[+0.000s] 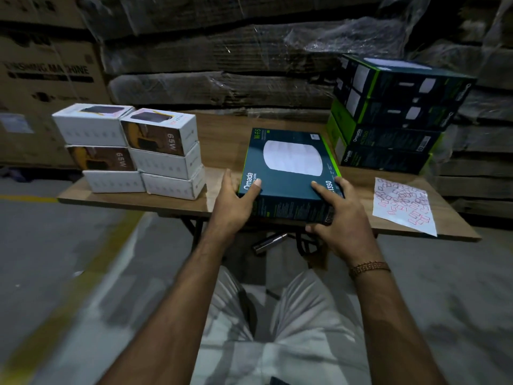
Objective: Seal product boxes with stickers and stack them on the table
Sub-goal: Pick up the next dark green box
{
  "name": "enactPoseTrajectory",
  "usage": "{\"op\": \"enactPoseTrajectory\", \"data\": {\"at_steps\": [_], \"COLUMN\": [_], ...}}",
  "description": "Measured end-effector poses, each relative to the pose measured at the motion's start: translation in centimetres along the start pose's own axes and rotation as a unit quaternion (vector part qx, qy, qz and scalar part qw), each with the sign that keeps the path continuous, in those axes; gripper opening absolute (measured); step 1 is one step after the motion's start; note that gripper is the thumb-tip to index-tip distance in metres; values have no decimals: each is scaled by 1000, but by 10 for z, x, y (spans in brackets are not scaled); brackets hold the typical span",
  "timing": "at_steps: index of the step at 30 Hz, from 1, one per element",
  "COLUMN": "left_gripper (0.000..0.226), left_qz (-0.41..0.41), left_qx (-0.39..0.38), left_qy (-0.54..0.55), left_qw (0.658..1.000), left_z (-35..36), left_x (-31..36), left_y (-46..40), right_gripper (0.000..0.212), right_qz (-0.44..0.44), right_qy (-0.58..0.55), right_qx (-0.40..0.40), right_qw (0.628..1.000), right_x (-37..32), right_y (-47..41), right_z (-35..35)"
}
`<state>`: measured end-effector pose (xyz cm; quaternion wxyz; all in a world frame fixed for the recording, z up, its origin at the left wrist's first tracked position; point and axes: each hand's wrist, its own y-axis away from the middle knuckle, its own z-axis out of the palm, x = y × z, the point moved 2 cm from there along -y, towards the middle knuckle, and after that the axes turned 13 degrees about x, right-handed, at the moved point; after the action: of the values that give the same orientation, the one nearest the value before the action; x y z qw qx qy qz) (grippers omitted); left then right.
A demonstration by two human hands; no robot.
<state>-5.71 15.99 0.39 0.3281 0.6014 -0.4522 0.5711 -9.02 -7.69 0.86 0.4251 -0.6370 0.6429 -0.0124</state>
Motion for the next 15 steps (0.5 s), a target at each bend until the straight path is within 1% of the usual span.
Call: {"op": "enactPoseTrajectory", "data": {"at_steps": [2,4,7,10,14,15], "left_gripper": [45,41,43,55,64,73], "left_qz": [-2,-14,-36,-41,-17,0], "left_qx": [-5,-8,-12,-10,28,39], "left_qy": [13,36,64,78,118,124], "left_qw": [1000,999,997,996,992,992], "left_z": [-2,-4,-7,-12,-27,-32], "left_x": [-1,0,7,17,44,52], "left_y": [6,11,16,18,18,19], "right_gripper": [106,103,96,91,89,88], "right_qz": [-14,-25,-38,-61,-87,-90], "right_qy": [28,37,24,-15,-103,-119], "right_qx": [17,48,82,104,166,183], "right_qw": [999,998,996,993,977,972], "right_x": [-3,-5,-4,-6,-28,-34], "right_y": [12,22,28,28,20,17], "right_z": [-1,-1,-6,-16,-39,-46]}}
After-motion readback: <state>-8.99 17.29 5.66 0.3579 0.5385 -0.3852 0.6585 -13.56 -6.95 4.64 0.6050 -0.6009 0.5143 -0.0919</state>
